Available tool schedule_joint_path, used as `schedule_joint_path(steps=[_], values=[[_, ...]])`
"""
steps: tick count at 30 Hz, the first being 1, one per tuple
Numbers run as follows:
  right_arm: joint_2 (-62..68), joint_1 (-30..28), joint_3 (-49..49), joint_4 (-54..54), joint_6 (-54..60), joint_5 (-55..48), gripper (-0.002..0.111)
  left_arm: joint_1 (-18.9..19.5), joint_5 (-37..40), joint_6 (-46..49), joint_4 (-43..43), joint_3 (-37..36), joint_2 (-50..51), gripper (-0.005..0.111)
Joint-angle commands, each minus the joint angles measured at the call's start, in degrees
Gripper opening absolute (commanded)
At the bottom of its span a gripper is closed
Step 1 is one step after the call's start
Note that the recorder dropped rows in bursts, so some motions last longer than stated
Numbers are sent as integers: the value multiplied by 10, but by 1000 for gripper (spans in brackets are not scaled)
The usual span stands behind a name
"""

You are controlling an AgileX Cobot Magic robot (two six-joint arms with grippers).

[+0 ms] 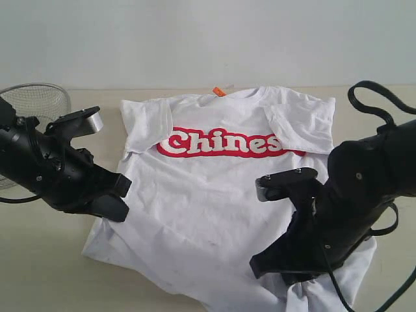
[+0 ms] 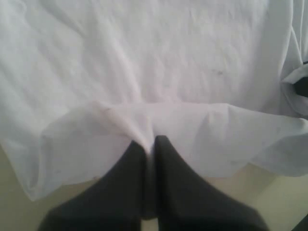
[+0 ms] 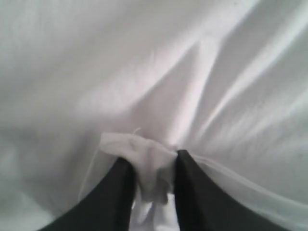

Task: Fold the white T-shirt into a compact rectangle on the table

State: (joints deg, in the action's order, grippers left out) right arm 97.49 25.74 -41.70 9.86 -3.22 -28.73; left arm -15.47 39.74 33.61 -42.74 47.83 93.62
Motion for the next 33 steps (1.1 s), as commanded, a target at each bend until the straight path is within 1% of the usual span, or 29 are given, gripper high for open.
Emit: schedule_joint_path(steps=[1,2,3,9,16,21,27,29,33], values=[[-14,1,4,-8,-3,-6,8,1,3,2,2,1,-1,5],[-17,1,4,-11,-3,-6,2,1,3,2,2,1,-1,5],[-21,1,4,-12,-3,-7,0,1,3,2,2,1,-1,5],[-49,1,4,-40,-28,-16,0,1,3,2,2,1,-1,5],[-72,1,4,-105,-83,-46,0,1,3,2,2,1,-1,5],[-97,1,4,-119,-98,-53,0,1,6,2,8,1,-1,5],[-129,1,4,-123,-101,-84,0,1,6,2,12,1,-1,5],[-129,1,4,-121,-90,-105,0,1,6,2,12,1,-1,5],[-129,1,4,-120,-76,-112,0,1,4,2,12,1,-1,5]])
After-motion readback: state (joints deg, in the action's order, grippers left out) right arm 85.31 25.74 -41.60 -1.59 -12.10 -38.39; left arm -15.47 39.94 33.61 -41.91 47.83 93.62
